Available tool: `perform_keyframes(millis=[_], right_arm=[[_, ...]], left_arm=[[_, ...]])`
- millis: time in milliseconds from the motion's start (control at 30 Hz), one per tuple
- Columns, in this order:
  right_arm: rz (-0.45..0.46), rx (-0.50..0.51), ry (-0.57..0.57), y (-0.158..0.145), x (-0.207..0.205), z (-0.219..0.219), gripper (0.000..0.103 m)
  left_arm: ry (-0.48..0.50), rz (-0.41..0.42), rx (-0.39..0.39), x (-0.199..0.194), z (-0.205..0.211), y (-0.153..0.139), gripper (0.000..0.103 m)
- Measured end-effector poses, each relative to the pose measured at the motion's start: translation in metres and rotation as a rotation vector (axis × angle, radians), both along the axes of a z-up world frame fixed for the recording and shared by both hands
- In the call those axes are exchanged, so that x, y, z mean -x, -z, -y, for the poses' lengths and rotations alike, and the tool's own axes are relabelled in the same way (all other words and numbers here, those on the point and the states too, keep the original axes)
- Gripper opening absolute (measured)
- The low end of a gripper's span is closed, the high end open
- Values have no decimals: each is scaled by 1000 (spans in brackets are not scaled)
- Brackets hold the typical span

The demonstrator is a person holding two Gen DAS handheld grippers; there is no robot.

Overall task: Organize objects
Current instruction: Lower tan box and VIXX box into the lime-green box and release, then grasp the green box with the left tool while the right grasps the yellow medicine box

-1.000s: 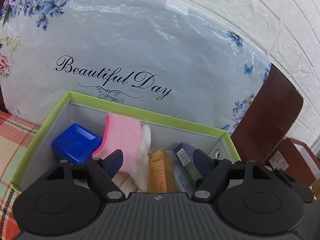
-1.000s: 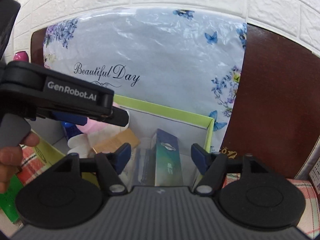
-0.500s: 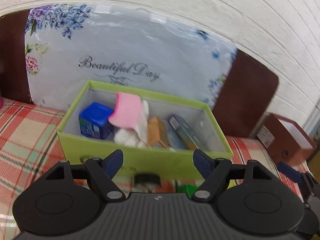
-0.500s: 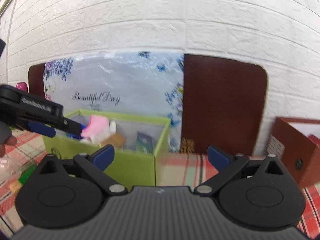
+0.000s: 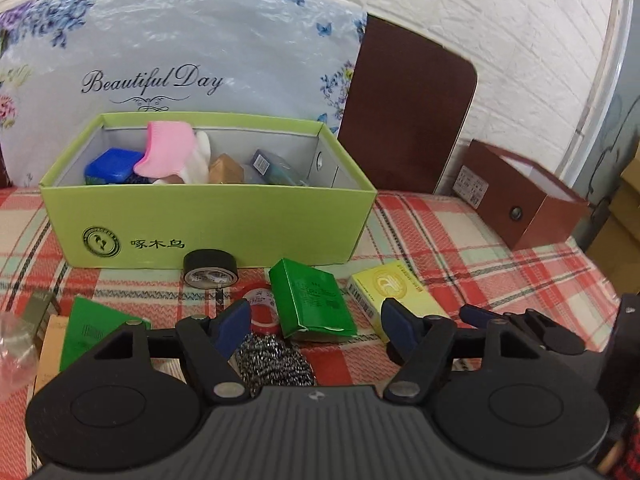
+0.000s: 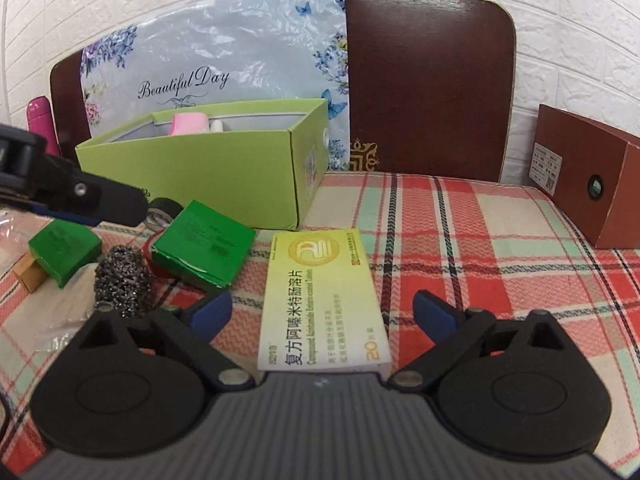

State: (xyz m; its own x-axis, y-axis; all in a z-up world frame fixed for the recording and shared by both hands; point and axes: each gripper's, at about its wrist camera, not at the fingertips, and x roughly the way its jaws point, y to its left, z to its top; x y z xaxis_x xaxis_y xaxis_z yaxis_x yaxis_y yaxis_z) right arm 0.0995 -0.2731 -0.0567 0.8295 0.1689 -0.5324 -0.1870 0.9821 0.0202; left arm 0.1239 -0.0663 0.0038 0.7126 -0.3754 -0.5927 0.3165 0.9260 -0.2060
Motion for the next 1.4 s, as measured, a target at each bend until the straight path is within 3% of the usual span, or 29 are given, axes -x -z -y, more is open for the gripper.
perform_keyframes(millis=[33,67,200,300,367,500,667,800,867,967,1033,1233,1400], right_arm=[[-14,7,-5,1,-1,-1,71],[-32,18,-3,2,-1,-1,66],[-35,51,34,-2,16,7,66],[-35,80,52,-3,39,20,66],[-40,67,66,-4,54,30,66],[-52,31,106,-5,77,44,66],[-59,21,121,-6,92,51,66],[-61,8,122,-7,95,54,66],[-62,9,124,-6,95,53,66],[-74,14,126,-4,95,52,66],[-71,6,134,-4,96,54,66],[-89,-47,184,-2,106,69,66],[-97,-62,204,1,108,74,67]], left_arm=[[6,-14,-11,-6,3,4,74],[10,-32,-18,-13,6,8,71],[2,-91,-26,-40,16,22,68],[12,-136,-36,-53,27,27,44],[69,-131,-36,-49,34,25,31],[198,-172,22,-28,43,24,26],[242,-245,44,5,39,39,23],[184,-210,47,29,27,34,30],[189,-189,92,37,22,26,51],[162,-137,88,39,31,18,71],[150,-84,55,36,42,16,72],[318,22,-74,3,75,25,72],[374,-16,-160,-17,88,42,78]])
